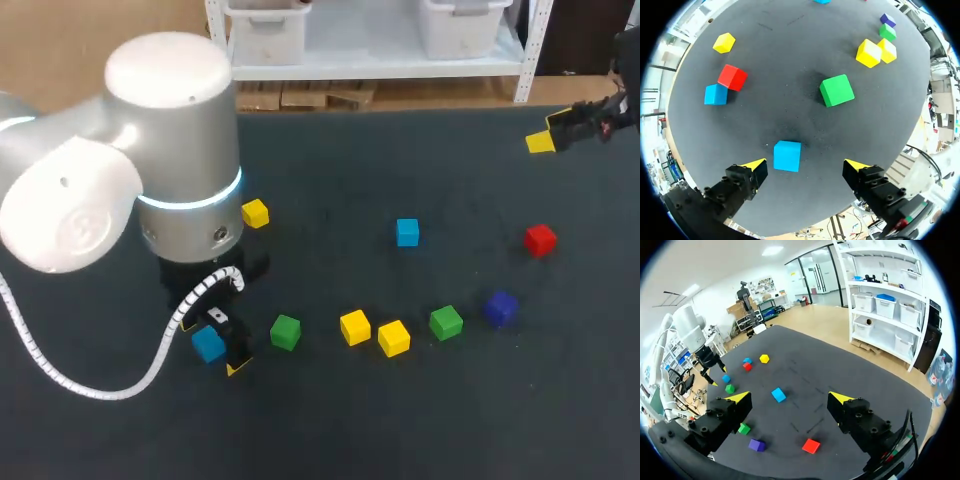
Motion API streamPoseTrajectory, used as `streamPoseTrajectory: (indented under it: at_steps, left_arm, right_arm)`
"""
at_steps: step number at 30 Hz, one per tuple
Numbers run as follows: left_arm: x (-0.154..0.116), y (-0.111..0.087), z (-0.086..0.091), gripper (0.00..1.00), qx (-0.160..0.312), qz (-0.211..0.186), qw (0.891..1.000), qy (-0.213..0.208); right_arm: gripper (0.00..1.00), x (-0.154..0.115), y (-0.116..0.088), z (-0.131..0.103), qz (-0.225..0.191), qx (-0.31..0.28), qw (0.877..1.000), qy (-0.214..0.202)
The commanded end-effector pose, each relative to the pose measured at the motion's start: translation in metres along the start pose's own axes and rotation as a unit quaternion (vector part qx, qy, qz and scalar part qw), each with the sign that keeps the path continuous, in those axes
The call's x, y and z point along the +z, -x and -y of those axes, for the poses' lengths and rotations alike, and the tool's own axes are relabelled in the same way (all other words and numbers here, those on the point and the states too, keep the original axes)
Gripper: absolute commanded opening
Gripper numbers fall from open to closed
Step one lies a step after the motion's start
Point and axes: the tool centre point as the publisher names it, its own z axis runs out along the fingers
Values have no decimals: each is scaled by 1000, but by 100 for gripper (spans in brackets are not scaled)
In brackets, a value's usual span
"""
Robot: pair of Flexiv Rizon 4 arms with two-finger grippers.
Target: Place the blue cubes, place green cubes on the blue cubes, place the yellow cubes on the green cubes, then place the red cubes on the yellow cubes, and place purple cube on the red cubes.
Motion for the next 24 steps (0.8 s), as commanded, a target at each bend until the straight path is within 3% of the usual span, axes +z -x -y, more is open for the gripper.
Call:
streamPoseTrajectory:
  at_steps: [1, 15, 17, 18, 20, 24]
  left_arm:
    - [3, -3, -5, 100, -3, 13, 1000, -5]
    - [12, 7, -14, 100, -28, -6, 999, -15]
    - [13, 9, -15, 94, -28, -5, 999, -15]
    - [14, 10, -15, 89, -28, -5, 999, -15]
    - [15, 13, -15, 49, -26, -8, 1000, -14]
    - [17, 13, -15, 18, -25, -10, 1000, -14]
  right_arm:
    - [100, 0, 0, 0, 1, -1, 1000, 0]
    - [100, 0, 0, 0, 1, -1, 1000, 0]
    - [100, 0, 0, 0, 1, -1, 1000, 0]
    - [100, 0, 0, 0, 1, -1, 1000, 0]
    - [100, 0, 0, 0, 1, -1, 1000, 0]
    - [100, 0, 0, 0, 1, -1, 1000, 0]
